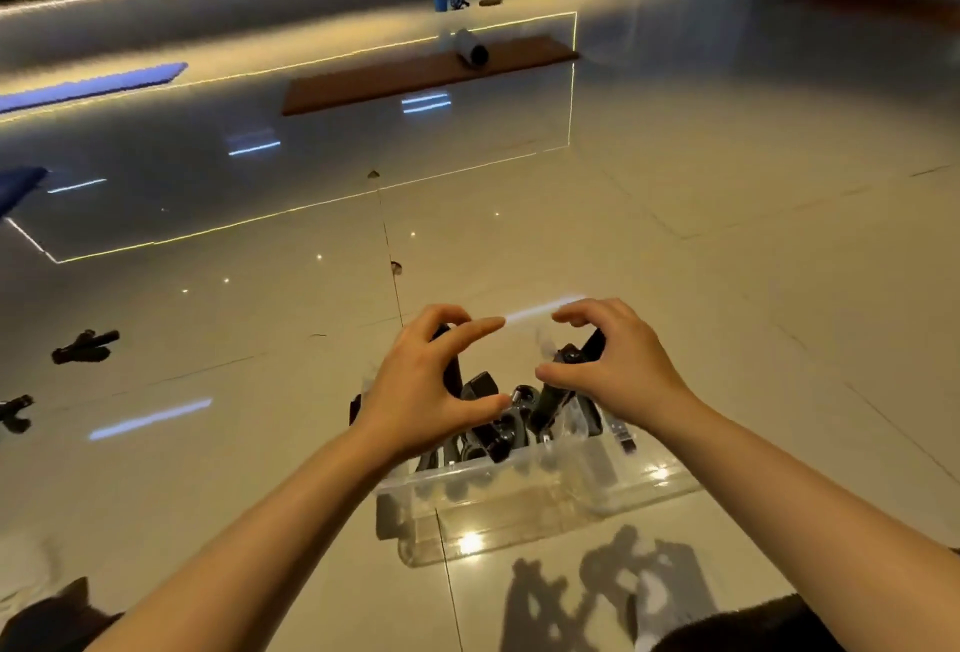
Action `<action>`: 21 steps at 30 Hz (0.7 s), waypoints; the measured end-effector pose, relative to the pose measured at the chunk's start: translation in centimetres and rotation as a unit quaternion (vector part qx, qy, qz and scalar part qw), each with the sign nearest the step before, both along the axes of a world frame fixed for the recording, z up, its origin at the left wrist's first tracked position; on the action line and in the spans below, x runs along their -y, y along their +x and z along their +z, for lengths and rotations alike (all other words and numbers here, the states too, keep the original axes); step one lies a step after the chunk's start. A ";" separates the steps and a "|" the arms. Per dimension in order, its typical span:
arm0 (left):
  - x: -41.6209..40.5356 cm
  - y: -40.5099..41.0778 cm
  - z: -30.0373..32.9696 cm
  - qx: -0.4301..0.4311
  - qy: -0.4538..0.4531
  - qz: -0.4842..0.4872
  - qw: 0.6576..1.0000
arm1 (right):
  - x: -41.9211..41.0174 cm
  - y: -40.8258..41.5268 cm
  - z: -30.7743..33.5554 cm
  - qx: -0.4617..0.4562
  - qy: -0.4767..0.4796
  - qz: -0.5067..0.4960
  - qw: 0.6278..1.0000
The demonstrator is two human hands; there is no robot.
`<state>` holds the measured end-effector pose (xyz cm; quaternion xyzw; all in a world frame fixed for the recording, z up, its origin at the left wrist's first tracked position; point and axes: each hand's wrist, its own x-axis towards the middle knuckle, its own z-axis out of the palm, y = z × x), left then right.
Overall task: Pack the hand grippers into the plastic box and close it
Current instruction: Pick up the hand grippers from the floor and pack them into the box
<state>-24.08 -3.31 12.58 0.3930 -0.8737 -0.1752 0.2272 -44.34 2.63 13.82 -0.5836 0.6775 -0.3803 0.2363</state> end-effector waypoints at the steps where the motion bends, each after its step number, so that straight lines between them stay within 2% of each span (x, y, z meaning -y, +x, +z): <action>1: 0.1 -0.7 -0.3 0.011 -0.001 -0.004 1.000 | 0.0 -1.0 -0.8 -0.002 0.014 -0.016 1.000; 9: 0.7 -4.7 -1.4 0.094 -0.017 -0.012 0.995 | 1.4 -5.5 -2.1 -0.015 0.035 0.000 0.999; 12: 0.4 -5.2 -1.2 0.114 -0.019 0.005 0.993 | 1.4 -5.5 -2.7 -0.033 0.035 0.036 0.998; 21: -2.1 -3.6 -1.0 0.141 -0.019 0.069 0.987 | 3.1 -5.3 -1.4 -0.003 0.037 0.116 0.992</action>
